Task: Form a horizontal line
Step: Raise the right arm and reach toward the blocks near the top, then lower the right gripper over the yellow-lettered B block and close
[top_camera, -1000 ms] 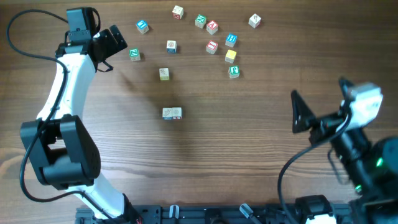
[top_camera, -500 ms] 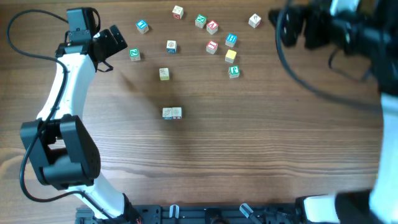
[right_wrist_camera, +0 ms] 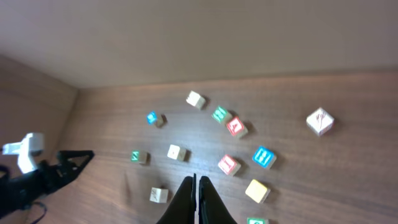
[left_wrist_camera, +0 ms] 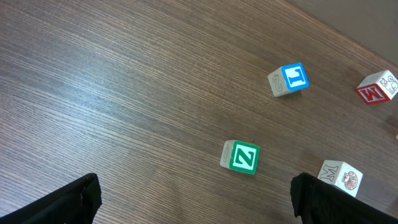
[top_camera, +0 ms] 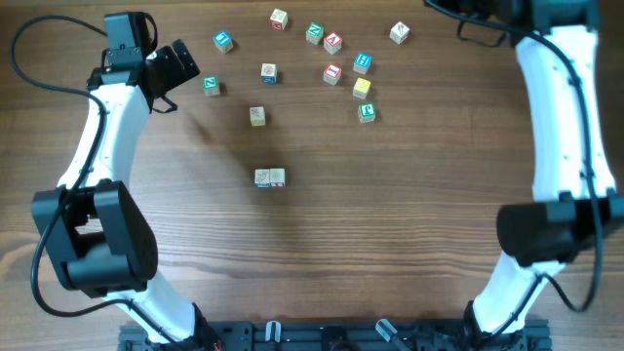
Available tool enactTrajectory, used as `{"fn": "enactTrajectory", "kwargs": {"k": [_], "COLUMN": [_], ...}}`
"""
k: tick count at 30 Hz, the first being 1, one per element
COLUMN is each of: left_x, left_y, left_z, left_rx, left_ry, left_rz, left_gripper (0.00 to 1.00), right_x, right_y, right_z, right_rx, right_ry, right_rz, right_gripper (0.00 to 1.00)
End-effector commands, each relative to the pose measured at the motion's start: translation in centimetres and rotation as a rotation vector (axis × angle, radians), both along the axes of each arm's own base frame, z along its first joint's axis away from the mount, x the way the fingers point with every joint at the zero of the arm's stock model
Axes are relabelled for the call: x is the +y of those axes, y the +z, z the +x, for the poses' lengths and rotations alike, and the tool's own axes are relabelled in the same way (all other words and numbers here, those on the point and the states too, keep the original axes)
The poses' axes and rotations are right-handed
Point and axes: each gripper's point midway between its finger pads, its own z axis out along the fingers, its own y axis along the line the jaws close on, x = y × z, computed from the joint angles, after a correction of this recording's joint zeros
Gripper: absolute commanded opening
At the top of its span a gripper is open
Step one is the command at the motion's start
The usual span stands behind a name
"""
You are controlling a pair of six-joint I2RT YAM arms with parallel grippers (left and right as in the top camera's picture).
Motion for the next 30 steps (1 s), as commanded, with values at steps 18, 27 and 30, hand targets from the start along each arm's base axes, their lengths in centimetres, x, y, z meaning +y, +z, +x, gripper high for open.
{"fn": "enactTrajectory", "kwargs": {"k": [18,27,30], "left_x": [-0.1,-0.1,-0.1], "left_y": [0.2,0.2,0.2], "left_z": [0.1,0.1,0.1], "left_rx": [-0.007,-0.007,-0.007], "left_ry": [-0.006,-0.006,-0.006], "left_rz": [0.003,0.003,0.003], "left_gripper": [1.00,1.00,1.00], "right_x": [4.9,4.3,4.3], "right_y": [-24.5,-28.4,-29.0], "right_z": [0.3,-1.1,-1.2], "right_rx": [0.458,0.567,0.569], "right_ry": [-0.116,-0.186,-0.185], "right_rz": [-0.372,-0.372,-0.374], "right_gripper": [0.84,0.76,0.69]}}
